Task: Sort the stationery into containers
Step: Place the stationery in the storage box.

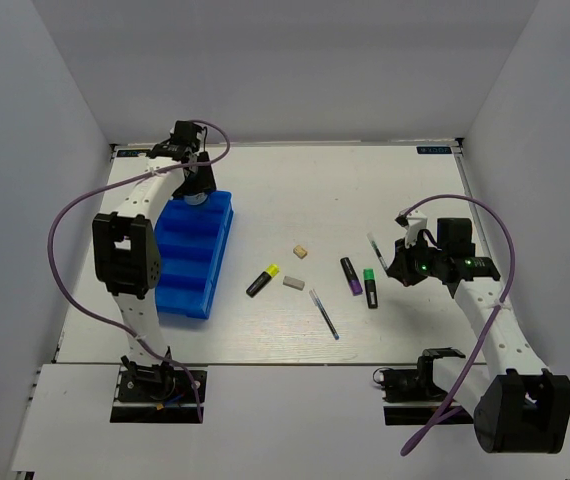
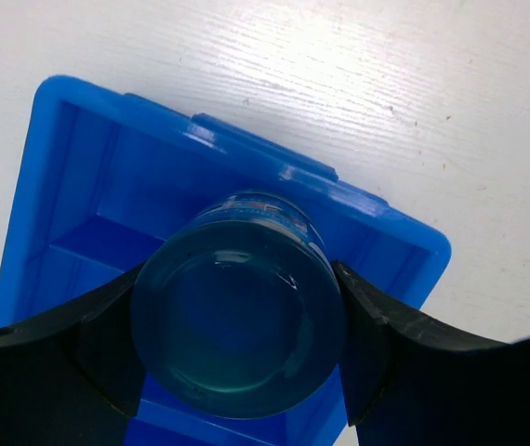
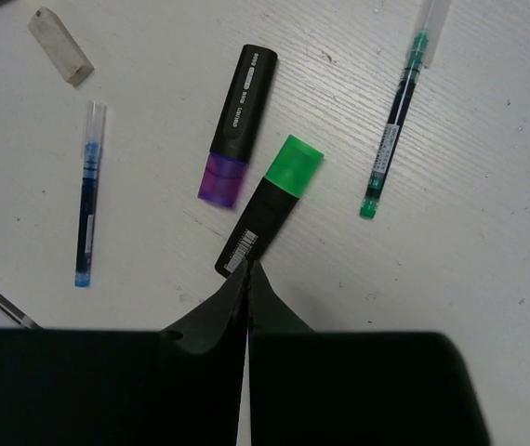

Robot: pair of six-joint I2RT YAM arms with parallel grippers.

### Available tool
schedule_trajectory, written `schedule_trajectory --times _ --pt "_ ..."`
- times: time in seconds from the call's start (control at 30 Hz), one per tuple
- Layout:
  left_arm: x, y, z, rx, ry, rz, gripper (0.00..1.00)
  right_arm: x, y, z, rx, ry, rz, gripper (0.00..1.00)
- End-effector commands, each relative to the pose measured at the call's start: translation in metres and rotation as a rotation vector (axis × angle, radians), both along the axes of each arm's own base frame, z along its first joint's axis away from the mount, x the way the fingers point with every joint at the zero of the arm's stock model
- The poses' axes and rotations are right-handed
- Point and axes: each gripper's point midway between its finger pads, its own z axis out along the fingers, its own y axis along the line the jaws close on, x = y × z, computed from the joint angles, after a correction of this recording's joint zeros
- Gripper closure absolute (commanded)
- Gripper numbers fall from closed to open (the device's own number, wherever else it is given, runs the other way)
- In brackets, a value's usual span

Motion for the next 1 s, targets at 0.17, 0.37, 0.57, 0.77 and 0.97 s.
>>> schedule_trajectory --times 0.17,0.37,0.57,0.77,0.97 --pt "0.023 -0.001 0.018 -0.024 -0.069 0.015 1.0 0.005 -0.007 0.0 -0.03 -0.008 -0.022 1.0" --pt "0.017 0.004 0.007 -0.027 -0.045 0.032 1.0 0.006 -0.007 0.002 -0.029 -0.017 -0.022 1.0" --pt "0.018 0.004 0.003 -0.03 -0.045 0.03 0.68 0.004 -0.006 0.002 -0.023 -0.011 -0.02 1.0" --pt "0.026 0.005 -0.005 -0.026 -0.04 0.037 0.51 0.004 -0.006 0.001 -0.024 -0.013 -0.017 1.0" --pt "0.025 0.006 -0.013 -0.017 -0.029 0.031 0.34 0.002 -0.004 0.001 -0.017 -0.012 -0.011 1.0"
